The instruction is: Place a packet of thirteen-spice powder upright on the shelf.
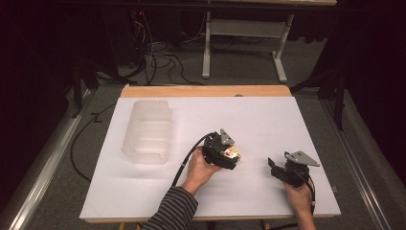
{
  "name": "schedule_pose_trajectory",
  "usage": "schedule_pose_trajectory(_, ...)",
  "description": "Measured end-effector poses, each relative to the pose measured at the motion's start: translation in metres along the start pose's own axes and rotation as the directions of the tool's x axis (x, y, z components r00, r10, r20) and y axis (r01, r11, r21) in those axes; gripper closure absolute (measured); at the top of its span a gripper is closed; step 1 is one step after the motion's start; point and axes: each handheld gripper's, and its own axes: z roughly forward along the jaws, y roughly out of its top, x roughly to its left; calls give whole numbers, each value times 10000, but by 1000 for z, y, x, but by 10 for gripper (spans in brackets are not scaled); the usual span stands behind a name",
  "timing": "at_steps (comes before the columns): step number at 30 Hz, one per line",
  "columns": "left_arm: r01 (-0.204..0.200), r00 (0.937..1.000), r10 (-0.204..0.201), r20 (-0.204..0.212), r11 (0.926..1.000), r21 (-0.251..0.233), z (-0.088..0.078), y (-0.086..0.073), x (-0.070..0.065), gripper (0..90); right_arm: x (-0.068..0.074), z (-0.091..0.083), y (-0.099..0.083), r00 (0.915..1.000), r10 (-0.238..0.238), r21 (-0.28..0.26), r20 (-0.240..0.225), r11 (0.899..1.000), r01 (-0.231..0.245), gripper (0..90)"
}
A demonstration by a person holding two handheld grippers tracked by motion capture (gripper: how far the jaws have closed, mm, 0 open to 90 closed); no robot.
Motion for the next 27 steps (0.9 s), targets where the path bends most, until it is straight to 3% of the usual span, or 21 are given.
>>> schedule_pose_trajectory(15, -182, 9997, 194, -119, 9952, 960, 28, -2, 1, 183, 0, 0, 0, 10000, 3, 17, 2, 10000, -3, 302)
schedule_pose_trajectory(27, -286, 9995, 296, -74, 9933, 1116, 35, -4, 2, 246, 0, 0, 0, 10000, 11, 23, -10, 10000, -11, 301)
